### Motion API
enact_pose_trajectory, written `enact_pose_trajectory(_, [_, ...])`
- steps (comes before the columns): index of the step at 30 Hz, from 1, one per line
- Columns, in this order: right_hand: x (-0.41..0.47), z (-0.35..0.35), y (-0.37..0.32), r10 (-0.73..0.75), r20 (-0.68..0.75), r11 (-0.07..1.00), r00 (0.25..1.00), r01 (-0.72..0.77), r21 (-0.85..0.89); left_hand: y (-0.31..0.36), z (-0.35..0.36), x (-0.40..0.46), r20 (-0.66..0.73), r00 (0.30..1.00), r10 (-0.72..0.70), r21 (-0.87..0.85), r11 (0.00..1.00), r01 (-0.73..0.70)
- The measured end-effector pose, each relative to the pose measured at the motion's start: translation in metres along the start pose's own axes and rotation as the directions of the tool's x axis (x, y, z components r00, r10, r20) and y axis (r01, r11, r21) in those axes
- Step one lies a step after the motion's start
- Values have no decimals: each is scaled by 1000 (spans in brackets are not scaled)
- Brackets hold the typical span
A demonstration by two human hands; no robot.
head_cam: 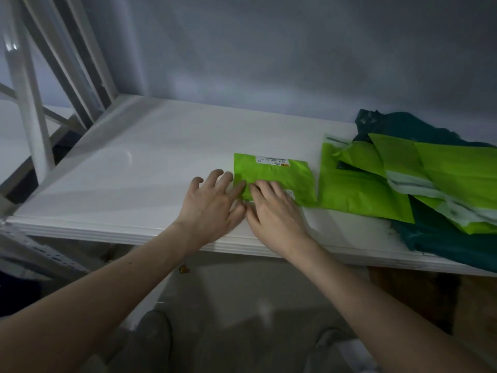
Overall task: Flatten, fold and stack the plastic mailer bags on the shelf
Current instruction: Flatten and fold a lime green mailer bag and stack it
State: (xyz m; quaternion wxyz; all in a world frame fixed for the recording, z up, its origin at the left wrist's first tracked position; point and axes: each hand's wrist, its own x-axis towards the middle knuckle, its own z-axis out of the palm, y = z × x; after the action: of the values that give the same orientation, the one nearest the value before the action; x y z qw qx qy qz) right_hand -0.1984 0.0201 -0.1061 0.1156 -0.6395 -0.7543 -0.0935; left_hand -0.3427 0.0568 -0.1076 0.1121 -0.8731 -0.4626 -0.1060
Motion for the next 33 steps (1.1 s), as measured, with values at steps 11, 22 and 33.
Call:
enact_pose_trajectory(11, [-11, -4, 32, 59, -5, 995, 998, -60, -79, 6, -2, 4, -65, 998, 4, 105, 994, 3])
enact_pose_trajectory(22, [-24, -6, 48, 112, 76, 993, 991, -109, -33, 31, -1, 17, -125, 991, 55, -2, 998, -56])
enact_pose_trajectory(33, [-27, -6, 59, 173, 110, 981, 979, -182, 75, 63, 10, 25, -58, 984, 171, -164, 970, -178])
